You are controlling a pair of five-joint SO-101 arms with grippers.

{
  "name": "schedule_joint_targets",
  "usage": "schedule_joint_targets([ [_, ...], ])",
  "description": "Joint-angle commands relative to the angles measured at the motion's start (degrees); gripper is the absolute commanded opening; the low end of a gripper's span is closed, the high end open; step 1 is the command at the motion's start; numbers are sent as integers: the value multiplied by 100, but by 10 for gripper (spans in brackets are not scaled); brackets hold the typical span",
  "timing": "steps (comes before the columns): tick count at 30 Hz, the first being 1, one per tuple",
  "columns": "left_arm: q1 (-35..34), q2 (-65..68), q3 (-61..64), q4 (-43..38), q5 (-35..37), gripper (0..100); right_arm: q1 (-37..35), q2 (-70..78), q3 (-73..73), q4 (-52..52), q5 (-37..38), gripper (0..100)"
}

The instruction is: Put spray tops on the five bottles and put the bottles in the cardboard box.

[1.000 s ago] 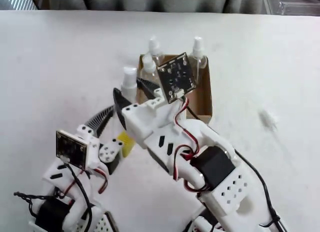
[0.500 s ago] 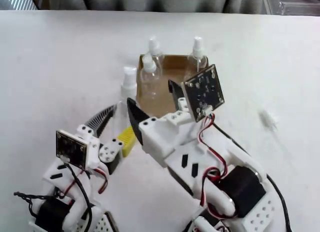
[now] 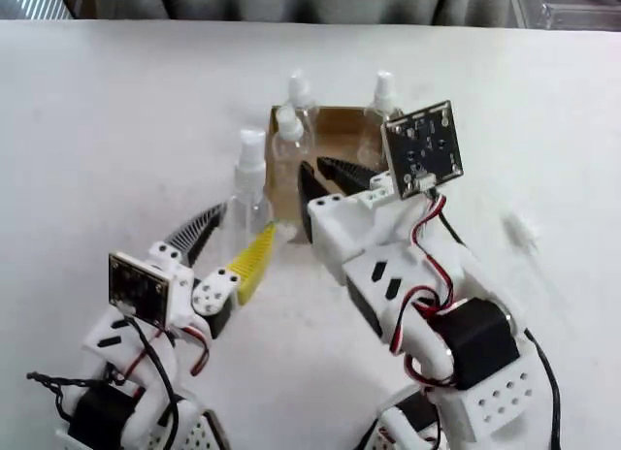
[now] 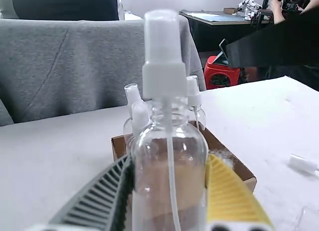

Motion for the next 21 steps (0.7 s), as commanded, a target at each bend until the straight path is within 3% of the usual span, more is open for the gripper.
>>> schedule_joint_targets([
  [1, 13, -57, -264, -53, 9, 20, 268, 198, -255, -321, 9, 13],
  [13, 13, -57, -264, -53, -35, 20, 92, 1420, -281, -1481, 26, 16],
  [21, 13, -57, -237, -220, -35, 20, -259, 1613, -246, -1490, 62, 16],
])
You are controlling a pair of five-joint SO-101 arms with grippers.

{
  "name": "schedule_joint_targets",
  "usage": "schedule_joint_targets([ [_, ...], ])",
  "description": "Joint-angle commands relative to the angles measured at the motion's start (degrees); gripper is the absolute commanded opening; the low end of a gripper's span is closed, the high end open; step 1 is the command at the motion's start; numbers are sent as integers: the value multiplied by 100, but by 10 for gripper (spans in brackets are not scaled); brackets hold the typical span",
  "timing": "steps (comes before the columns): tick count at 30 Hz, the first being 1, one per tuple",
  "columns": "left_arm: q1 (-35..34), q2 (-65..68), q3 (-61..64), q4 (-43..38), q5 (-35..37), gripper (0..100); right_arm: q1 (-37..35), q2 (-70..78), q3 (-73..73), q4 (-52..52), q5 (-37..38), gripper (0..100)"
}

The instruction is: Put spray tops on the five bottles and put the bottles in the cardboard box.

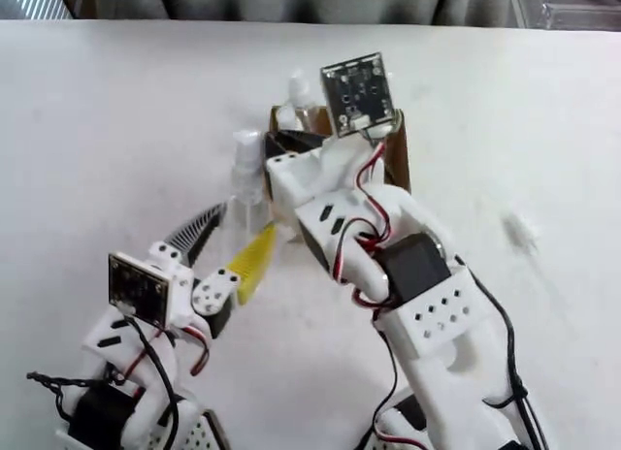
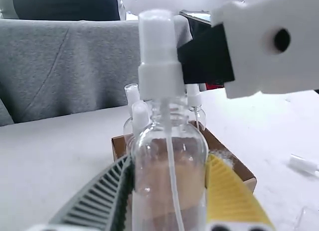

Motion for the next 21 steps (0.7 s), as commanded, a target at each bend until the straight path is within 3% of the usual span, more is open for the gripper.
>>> schedule_joint_targets([
  [1, 13, -57, -237, -211, -35, 20, 4, 4, -246, -119, 70, 16],
  [7, 13, -57, -246, -211, -35, 20, 514, 92, -642, -207, 510, 16],
  [13, 66, -57, -237, -237, -35, 20, 409, 804, -2154, -145, 536, 16],
  [21, 31, -57, -211, -308, -35, 20, -312, 1956, -4193, 1842, 527, 16],
])
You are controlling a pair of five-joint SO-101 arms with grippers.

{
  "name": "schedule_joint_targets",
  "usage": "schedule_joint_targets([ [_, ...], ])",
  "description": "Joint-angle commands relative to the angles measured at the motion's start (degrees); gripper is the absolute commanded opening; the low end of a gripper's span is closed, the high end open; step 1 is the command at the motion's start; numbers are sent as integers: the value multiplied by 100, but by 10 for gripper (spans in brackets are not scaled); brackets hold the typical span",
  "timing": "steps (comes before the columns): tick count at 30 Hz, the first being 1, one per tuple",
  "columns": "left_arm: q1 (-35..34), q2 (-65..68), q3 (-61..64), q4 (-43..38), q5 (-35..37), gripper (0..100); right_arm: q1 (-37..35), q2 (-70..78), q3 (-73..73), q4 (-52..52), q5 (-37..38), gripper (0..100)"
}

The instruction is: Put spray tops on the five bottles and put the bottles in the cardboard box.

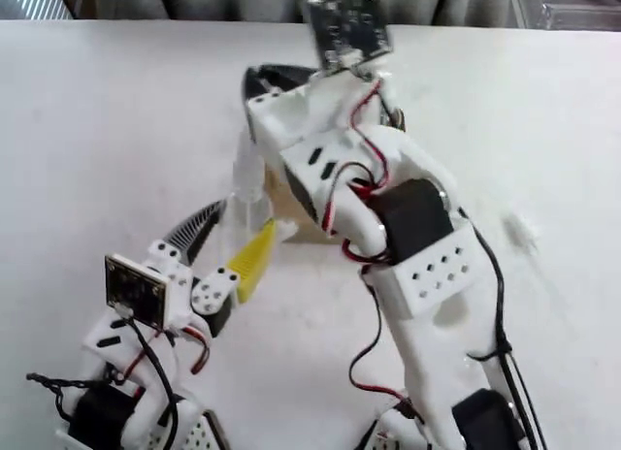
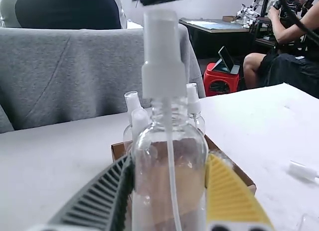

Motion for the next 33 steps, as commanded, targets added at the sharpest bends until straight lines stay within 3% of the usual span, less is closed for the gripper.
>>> schedule_joint_targets([
  [1, 22, -57, -211, -158, -35, 20, -207, 171, -835, 708, 44, 16],
  [10, 22, -57, -211, -167, -35, 20, -233, -48, -905, 1543, 26, 16],
  [15, 22, -57, -211, -176, -35, 20, -593, -295, -879, 1903, 26, 16],
  [25, 22, -57, -220, -141, -35, 20, -224, -391, -923, 1007, 18, 16],
  [33, 22, -57, -229, -220, -9, 20, -101, -1042, -870, 1552, 18, 16],
])
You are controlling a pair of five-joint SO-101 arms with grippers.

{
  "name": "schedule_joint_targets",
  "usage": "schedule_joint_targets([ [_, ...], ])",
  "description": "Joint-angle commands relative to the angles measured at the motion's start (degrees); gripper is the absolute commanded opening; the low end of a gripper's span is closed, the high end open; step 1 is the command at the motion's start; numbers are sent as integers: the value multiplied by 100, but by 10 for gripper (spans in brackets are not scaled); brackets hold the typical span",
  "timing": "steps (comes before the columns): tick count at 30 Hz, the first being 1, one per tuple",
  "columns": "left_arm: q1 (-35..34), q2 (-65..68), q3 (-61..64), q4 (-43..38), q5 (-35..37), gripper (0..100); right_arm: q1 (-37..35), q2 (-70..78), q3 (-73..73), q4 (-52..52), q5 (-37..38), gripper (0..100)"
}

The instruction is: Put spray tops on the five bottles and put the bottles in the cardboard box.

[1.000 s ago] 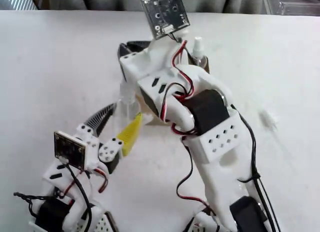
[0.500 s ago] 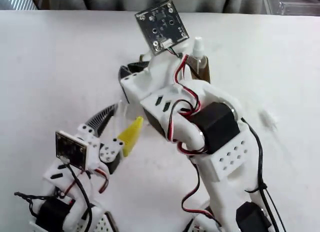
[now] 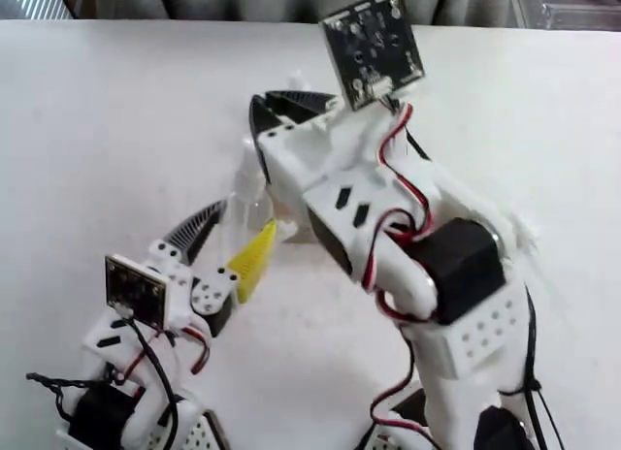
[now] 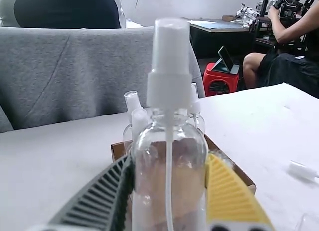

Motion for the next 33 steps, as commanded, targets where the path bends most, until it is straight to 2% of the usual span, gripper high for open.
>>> schedule_joint_targets([
  [1, 4, -48, -229, -281, 9, 20, 92, -400, -202, 418, 9, 16],
  [5, -4, -40, -229, -580, 18, 20, 92, -690, -193, 1112, 9, 16],
  [10, -514, 75, -229, -1213, 26, 20, 57, -1182, -193, 1648, 9, 16],
  [14, -585, 892, -466, -1530, 44, 20, 48, -1516, -62, 2009, 9, 16],
  [17, -585, 1710, -976, -1530, 387, 20, 40, -1833, 519, 1991, 26, 16],
  [22, -558, 2536, -1820, -1538, 501, 20, 40, -2703, 2154, 1446, 62, 15],
  [28, -541, 3125, -2523, -1538, 501, 20, -13, -3925, 4457, 110, 281, 15],
  [33, -541, 3688, -2752, -2031, 510, 20, -875, -4840, 5785, -840, 299, 15],
])
